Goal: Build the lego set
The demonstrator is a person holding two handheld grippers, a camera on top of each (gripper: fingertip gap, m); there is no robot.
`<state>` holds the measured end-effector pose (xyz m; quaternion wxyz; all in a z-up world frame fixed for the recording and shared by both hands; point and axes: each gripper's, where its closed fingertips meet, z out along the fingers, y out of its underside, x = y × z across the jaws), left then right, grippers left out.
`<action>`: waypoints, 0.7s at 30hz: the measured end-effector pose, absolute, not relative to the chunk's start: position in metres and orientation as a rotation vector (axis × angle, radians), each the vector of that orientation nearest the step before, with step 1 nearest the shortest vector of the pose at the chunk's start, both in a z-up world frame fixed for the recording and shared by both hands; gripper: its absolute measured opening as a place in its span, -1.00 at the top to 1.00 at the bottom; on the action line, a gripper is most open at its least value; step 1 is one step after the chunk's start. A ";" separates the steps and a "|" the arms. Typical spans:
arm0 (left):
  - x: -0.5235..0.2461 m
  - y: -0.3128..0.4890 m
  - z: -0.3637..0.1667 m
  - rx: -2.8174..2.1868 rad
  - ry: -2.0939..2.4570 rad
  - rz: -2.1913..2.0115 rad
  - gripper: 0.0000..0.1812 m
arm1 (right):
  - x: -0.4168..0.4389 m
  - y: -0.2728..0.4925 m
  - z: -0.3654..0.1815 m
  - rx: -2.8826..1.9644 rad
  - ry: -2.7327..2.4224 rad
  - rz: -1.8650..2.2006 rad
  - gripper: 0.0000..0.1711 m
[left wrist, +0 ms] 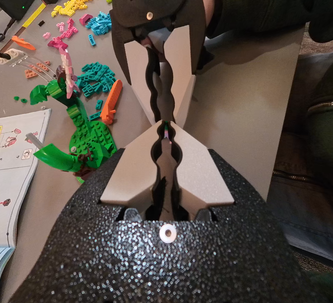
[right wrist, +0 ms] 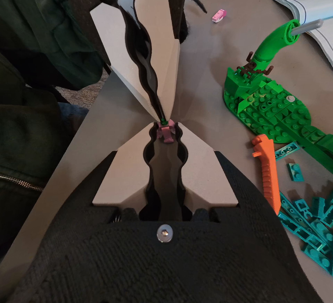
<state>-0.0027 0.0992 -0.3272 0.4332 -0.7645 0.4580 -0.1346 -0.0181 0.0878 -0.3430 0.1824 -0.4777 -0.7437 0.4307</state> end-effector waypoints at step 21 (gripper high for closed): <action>0.000 0.098 -0.322 -1.865 1.202 -0.252 0.99 | -0.017 0.086 -0.336 -1.293 -2.075 1.249 0.80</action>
